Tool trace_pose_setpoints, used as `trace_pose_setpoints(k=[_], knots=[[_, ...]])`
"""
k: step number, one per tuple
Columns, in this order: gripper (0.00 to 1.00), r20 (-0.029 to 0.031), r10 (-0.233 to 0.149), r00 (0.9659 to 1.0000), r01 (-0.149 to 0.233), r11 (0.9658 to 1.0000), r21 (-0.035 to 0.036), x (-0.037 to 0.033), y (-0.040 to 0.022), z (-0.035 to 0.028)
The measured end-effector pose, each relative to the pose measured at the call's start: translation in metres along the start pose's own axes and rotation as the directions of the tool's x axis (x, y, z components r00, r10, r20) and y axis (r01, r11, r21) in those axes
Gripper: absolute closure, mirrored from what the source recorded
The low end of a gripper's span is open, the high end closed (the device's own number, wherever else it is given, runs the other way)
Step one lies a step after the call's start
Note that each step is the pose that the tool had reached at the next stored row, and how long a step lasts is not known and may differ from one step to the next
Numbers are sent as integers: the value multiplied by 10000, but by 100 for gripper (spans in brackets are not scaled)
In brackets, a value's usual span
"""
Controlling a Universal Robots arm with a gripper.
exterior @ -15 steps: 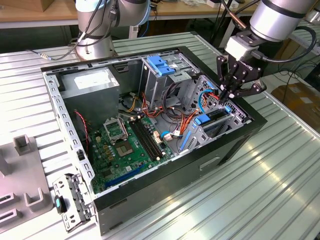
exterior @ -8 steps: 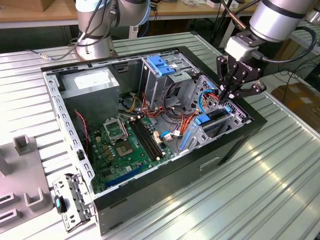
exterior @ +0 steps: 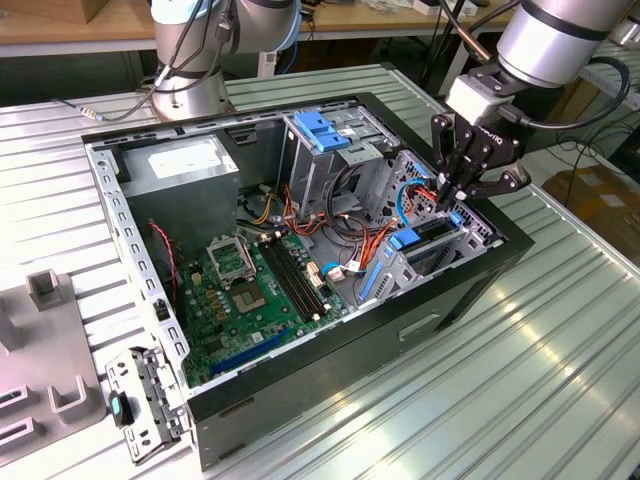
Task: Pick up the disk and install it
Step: 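Insert the first disk wire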
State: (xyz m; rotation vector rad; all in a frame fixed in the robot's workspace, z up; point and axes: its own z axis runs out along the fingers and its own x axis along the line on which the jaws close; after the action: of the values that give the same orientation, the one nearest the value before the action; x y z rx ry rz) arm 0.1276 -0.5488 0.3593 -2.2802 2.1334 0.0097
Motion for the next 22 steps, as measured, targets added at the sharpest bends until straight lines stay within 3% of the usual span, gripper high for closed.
trace_pose_setpoints(k=[14, 22], knots=[[84, 3, 12, 10000, -12, 10000, 1, 16, 20, 4], [84, -3, 298, 9996, -298, 9996, 5, 48, 50, 26]])
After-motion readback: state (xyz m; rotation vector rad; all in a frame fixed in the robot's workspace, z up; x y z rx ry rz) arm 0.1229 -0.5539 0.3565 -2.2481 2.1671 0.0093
